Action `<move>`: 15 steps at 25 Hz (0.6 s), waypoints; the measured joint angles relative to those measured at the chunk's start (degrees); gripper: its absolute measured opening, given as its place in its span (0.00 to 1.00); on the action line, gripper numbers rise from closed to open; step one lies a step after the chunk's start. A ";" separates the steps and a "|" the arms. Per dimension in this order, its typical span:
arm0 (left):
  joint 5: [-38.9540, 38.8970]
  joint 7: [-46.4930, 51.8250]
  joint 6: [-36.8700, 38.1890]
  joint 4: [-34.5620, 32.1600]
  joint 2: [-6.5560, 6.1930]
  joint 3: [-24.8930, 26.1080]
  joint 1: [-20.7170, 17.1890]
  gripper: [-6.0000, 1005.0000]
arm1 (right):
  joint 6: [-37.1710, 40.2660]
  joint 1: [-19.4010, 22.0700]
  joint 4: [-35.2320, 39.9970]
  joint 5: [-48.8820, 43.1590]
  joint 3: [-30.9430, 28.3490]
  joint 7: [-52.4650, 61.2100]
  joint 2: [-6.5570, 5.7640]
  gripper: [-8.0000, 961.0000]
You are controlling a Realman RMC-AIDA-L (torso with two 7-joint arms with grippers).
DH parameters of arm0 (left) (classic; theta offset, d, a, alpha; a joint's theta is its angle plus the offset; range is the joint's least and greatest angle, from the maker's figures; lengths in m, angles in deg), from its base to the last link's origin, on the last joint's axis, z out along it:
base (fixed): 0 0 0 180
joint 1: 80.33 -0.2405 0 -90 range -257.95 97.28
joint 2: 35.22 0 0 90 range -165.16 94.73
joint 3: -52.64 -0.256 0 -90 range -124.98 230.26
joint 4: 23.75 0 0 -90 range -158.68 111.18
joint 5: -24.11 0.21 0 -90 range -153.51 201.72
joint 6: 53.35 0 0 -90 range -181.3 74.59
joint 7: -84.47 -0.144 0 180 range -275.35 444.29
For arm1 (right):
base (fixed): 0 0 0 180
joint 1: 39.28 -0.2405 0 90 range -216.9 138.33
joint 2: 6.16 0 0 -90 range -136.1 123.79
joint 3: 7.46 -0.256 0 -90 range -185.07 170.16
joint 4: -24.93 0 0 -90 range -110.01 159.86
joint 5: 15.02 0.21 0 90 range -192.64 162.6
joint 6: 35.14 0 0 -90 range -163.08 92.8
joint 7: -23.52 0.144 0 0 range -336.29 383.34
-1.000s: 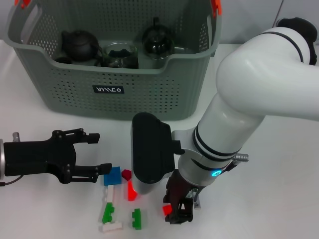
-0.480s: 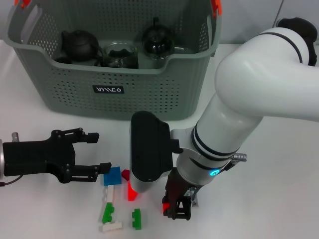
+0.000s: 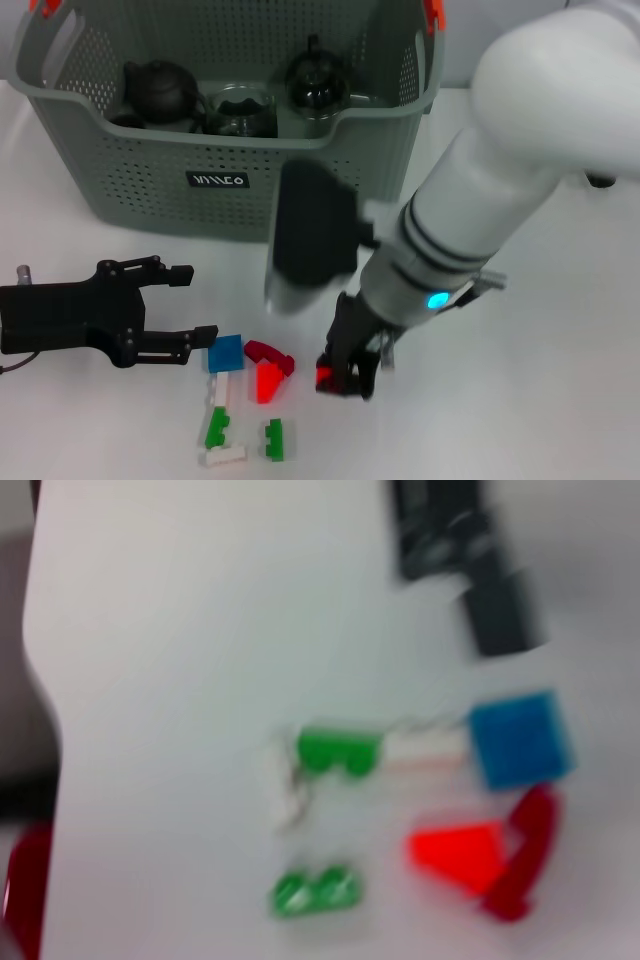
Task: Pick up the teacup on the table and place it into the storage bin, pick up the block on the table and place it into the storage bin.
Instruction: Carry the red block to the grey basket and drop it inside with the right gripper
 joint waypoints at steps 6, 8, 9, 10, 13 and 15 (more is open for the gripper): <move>0.00 -0.63 1.59 -0.06 -0.25 2.31 -0.20 0.86 | 6.20 4.53 9.05 -1.59 -20.43 -3.12 -0.24 0.25; -0.02 -0.97 2.31 -0.10 -0.32 3.90 -0.23 0.86 | 6.55 5.11 10.86 -1.59 -22.13 -3.30 -0.25 0.26; -0.05 -1.38 2.67 -0.11 -0.32 5.19 -0.24 0.86 | 6.37 5.94 13.07 -1.61 -23.41 -3.46 -0.26 0.26; -0.06 -1.91 2.86 -0.12 -0.24 6.38 -0.24 0.86 | 5.74 6.73 15.24 -1.62 -24.55 -3.61 -0.24 0.26; -0.11 -3.47 3.50 0.13 0.01 9.63 -0.24 0.86 | 0.82 8.04 18.62 -1.54 -26.00 -3.96 -0.13 0.27; -0.13 -3.96 3.89 0.45 0.09 11.21 -0.24 0.86 | -4.64 7.83 17.88 -1.76 -25.94 -4.05 -0.07 0.28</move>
